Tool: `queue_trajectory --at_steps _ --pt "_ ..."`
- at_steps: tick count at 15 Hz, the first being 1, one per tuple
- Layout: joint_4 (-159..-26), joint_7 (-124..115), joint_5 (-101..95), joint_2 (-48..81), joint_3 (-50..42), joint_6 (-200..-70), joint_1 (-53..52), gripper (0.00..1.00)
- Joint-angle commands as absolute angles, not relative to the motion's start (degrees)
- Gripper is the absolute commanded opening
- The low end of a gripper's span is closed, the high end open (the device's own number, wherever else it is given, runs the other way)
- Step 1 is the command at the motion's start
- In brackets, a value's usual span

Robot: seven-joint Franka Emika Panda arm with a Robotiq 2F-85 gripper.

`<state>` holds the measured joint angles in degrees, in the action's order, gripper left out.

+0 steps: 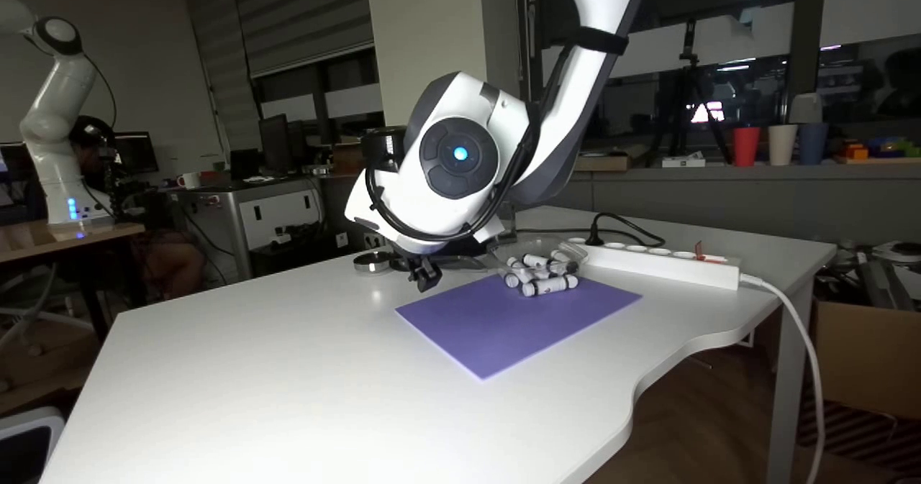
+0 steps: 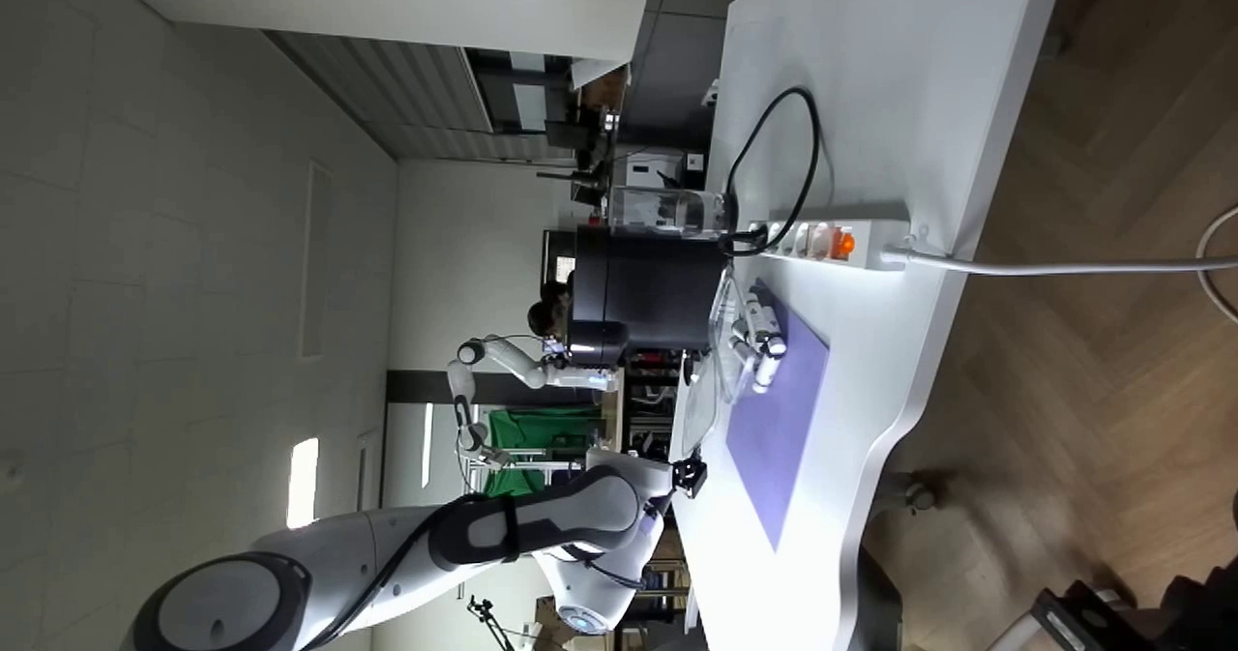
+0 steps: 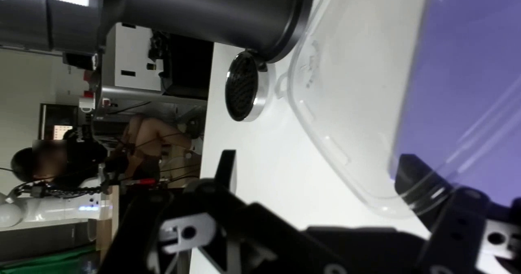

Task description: Close the lid of the colourless box

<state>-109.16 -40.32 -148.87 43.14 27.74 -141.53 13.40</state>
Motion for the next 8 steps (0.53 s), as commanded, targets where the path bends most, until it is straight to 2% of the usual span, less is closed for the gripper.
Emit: queue_trajectory --at_steps 1,8 --pt "-110.99 -45.88 -151.19 38.84 23.69 -138.50 10.00 1.00" --pt "-111.99 -43.52 -147.82 33.72 15.56 -140.53 9.64 1.00"
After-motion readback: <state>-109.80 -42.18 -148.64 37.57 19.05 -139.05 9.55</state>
